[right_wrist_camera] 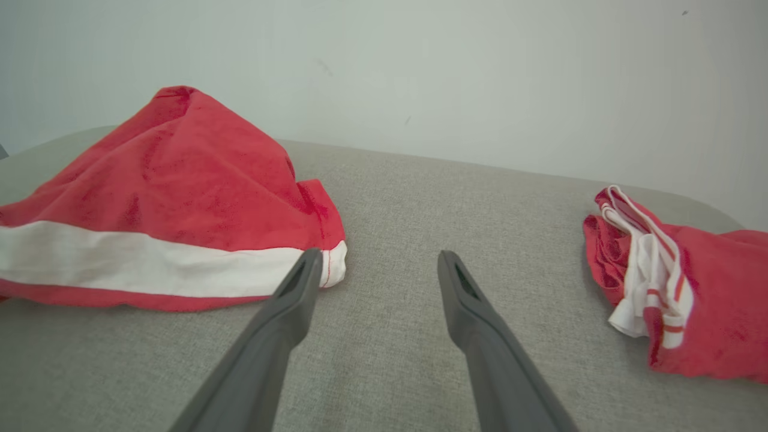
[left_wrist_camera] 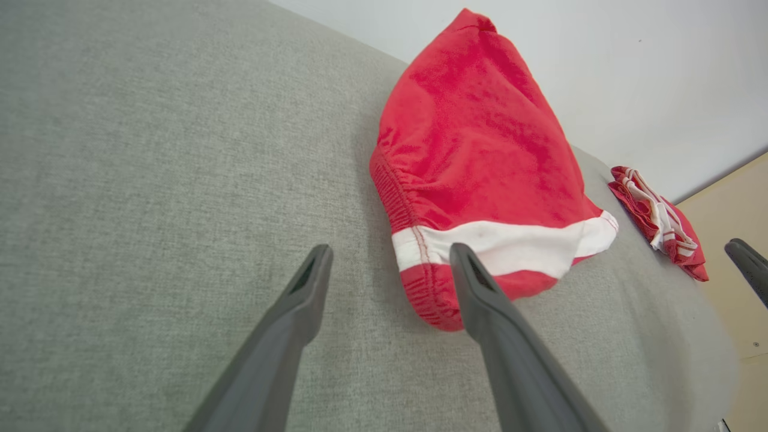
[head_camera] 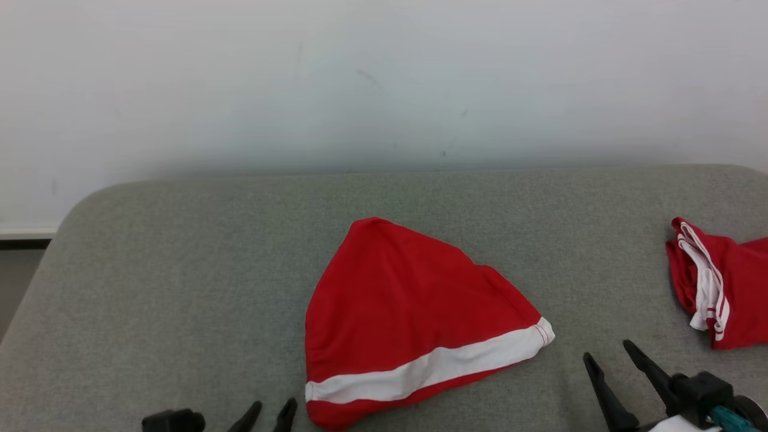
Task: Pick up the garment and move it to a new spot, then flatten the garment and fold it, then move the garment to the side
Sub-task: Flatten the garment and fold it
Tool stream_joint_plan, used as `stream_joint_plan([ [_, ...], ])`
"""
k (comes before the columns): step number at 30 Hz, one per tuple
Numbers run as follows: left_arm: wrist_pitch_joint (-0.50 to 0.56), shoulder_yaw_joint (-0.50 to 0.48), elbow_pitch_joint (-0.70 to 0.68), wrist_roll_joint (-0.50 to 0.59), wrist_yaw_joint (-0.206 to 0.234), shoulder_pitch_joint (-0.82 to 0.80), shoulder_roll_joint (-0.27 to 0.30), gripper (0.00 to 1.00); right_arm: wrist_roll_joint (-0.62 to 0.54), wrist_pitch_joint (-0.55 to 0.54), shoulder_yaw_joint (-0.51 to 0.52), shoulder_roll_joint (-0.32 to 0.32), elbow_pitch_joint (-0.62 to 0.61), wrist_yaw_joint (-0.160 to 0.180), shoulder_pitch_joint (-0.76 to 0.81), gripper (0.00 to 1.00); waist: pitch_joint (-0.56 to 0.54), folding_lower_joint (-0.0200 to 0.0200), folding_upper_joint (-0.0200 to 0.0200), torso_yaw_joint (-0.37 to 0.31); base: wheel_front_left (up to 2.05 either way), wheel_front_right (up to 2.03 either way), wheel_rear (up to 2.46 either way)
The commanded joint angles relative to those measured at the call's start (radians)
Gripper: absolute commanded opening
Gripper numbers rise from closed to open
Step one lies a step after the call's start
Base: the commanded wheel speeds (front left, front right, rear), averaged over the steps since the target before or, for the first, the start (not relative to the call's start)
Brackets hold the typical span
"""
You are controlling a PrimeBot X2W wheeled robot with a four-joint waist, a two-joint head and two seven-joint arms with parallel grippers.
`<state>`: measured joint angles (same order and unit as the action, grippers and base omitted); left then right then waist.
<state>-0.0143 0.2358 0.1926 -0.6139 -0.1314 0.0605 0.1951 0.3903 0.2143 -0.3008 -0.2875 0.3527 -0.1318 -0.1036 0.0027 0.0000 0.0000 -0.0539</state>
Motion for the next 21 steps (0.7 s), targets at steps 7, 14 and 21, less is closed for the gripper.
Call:
stream_joint_plan([
  [7, 0.141, 0.087, -0.025, -0.208, 0.002, -0.120, 0.101, 1.00, 0.145, -0.101, -0.205, -0.065, 0.128, 0.003, -0.212, 1.00, 0.098, 0.0000, 0.0000, 0.046, 0.00, 0.00, 0.00],
  [14, 0.213, 0.187, -0.024, -0.331, 0.002, -0.215, 0.156, 1.00, 0.268, -0.127, -0.345, -0.087, 0.205, 0.003, -0.326, 1.00, 0.149, 0.0000, 0.0000, 0.075, 0.00, 0.00, 0.00],
  [21, 0.248, 0.260, -0.050, -0.449, 0.002, -0.242, 0.207, 1.00, 0.348, -0.088, -0.438, -0.111, 0.235, 0.003, -0.375, 1.00, 0.170, 0.0000, 0.0000, 0.077, 0.00, 0.00, 0.00],
])
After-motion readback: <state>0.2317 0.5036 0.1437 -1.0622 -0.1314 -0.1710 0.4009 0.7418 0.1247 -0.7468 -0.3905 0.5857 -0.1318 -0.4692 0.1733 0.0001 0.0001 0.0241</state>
